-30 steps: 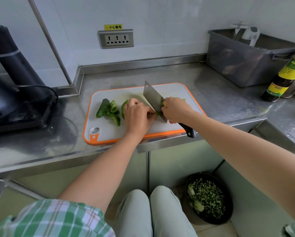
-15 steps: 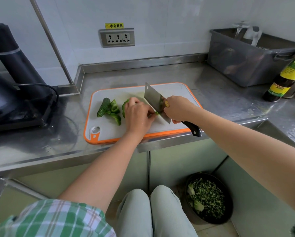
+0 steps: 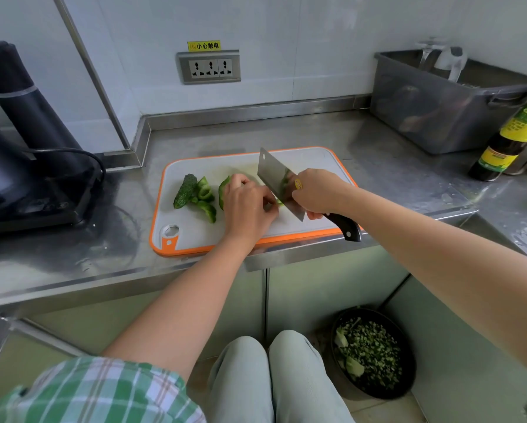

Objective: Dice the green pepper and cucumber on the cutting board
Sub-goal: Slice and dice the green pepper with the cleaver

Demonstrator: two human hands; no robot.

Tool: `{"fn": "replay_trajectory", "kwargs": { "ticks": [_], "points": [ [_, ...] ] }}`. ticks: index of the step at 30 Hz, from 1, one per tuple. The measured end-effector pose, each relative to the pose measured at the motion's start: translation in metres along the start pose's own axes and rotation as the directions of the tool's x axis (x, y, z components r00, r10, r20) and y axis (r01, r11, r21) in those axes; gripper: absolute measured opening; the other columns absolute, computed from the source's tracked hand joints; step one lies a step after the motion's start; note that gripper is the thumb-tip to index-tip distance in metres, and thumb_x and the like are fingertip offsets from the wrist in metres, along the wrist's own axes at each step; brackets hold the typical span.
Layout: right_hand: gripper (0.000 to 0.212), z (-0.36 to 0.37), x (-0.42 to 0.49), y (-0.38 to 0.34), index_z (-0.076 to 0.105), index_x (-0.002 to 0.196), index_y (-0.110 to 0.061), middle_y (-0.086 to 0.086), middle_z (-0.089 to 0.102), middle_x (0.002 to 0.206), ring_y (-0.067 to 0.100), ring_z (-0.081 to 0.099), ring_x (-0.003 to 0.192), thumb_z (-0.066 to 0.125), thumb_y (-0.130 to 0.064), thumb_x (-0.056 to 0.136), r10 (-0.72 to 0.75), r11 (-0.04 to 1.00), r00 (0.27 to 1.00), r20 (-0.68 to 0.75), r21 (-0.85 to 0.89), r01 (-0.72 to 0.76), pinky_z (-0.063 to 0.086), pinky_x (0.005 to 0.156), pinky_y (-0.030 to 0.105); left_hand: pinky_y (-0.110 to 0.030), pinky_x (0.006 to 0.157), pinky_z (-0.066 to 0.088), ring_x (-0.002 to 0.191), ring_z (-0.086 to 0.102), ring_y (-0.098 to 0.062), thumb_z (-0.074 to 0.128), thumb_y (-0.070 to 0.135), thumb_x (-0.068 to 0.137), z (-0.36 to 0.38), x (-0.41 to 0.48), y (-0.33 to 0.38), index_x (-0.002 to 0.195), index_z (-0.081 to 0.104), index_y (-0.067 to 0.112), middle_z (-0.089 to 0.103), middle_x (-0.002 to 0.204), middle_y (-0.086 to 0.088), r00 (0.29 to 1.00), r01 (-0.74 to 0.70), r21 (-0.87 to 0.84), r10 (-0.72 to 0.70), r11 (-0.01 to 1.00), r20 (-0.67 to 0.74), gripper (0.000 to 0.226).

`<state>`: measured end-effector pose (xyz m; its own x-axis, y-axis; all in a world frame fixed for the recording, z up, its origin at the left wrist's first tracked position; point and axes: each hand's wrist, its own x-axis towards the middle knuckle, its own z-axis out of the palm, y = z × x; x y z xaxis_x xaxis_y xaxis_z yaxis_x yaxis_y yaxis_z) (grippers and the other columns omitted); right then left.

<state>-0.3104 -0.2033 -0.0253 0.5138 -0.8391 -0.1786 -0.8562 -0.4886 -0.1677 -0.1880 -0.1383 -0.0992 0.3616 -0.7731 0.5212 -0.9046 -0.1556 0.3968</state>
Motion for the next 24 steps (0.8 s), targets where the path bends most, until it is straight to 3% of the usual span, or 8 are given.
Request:
{"fn": "replay_trajectory", "kwargs": {
  "ticks": [3,9,13,15,17,21,24],
  "points": [
    [0.017,0.004,0.0,-0.003,0.051,0.06,-0.008,0.007,0.057,0.051,0.028,0.056,0.055,0.048,-0.001,0.076,-0.001,1.0,1.0,0.002,-0.003,0.001,0.045,0.055,0.029,-0.03,0.073,0.027,0.082,0.048,-0.028,0.076,0.019,0.062,-0.002,0.0,0.001,0.062,0.071,0.022,0.053,0.053,0.004,1.0,-0.018,0.011,0.018,1.0,-0.009,0.006],
    [0.012,0.015,0.003,-0.006,0.046,0.071,-0.01,0.008,0.06,0.06,0.028,0.06,0.059,0.049,-0.004,0.081,0.035,0.996,0.997,-0.067,0.088,-0.029,0.045,0.053,0.024,-0.03,0.073,0.026,0.082,0.048,-0.028,0.076,0.022,0.064,-0.001,0.0,0.0,0.063,0.073,0.023,0.058,0.055,0.004,0.999,-0.028,0.024,0.029,0.999,-0.013,0.003],
    [0.008,0.015,0.004,-0.006,0.049,0.084,-0.008,0.015,0.068,0.084,0.034,0.068,0.081,0.052,-0.002,0.08,0.065,0.986,0.994,-0.09,0.161,-0.05,0.057,0.073,0.036,-0.032,0.074,0.032,0.085,0.048,-0.028,0.076,0.021,0.065,-0.001,-0.001,-0.002,0.069,0.075,0.023,0.063,0.06,0.004,0.999,-0.047,0.008,0.047,0.999,-0.02,0.004],
    [0.01,0.008,0.003,-0.002,0.054,0.088,-0.004,0.013,0.068,0.076,0.033,0.068,0.077,0.053,0.0,0.079,0.081,0.983,0.994,-0.075,0.17,-0.067,0.058,0.075,0.039,-0.034,0.075,0.036,0.087,0.048,-0.028,0.077,0.02,0.066,-0.001,-0.002,-0.003,0.07,0.075,0.023,0.062,0.06,0.004,0.999,-0.034,0.007,0.034,0.999,-0.025,0.005],
    [0.01,0.001,0.001,0.001,0.059,0.072,-0.002,0.009,0.065,0.059,0.031,0.067,0.067,0.051,0.0,0.078,0.069,0.988,0.997,-0.037,0.142,-0.063,0.058,0.073,0.037,-0.033,0.074,0.035,0.087,0.047,-0.028,0.077,0.017,0.065,0.0,-0.001,-0.003,0.067,0.074,0.023,0.059,0.058,0.004,0.999,-0.02,0.02,0.02,1.0,-0.034,0.007],
    [0.033,0.0,-0.004,-0.005,0.054,0.047,-0.007,-0.001,0.05,0.03,0.023,0.056,0.05,0.05,-0.003,0.08,0.044,0.996,0.999,0.029,0.075,-0.046,0.048,0.058,0.028,-0.031,0.071,0.032,0.083,0.048,-0.03,0.077,0.016,0.061,0.001,-0.001,-0.003,0.061,0.073,0.023,0.054,0.054,0.004,0.998,-0.032,0.049,0.035,0.998,-0.055,0.008],
    [0.032,0.006,-0.004,-0.008,0.051,0.049,-0.008,0.0,0.05,0.033,0.022,0.054,0.049,0.046,-0.001,0.08,0.03,0.997,0.999,0.026,0.072,-0.032,0.042,0.049,0.024,-0.03,0.068,0.03,0.081,0.046,-0.029,0.076,0.016,0.062,-0.001,0.0,-0.002,0.061,0.073,0.023,0.049,0.052,0.005,0.997,-0.044,0.057,0.048,0.997,-0.065,0.007]
  ]
}}
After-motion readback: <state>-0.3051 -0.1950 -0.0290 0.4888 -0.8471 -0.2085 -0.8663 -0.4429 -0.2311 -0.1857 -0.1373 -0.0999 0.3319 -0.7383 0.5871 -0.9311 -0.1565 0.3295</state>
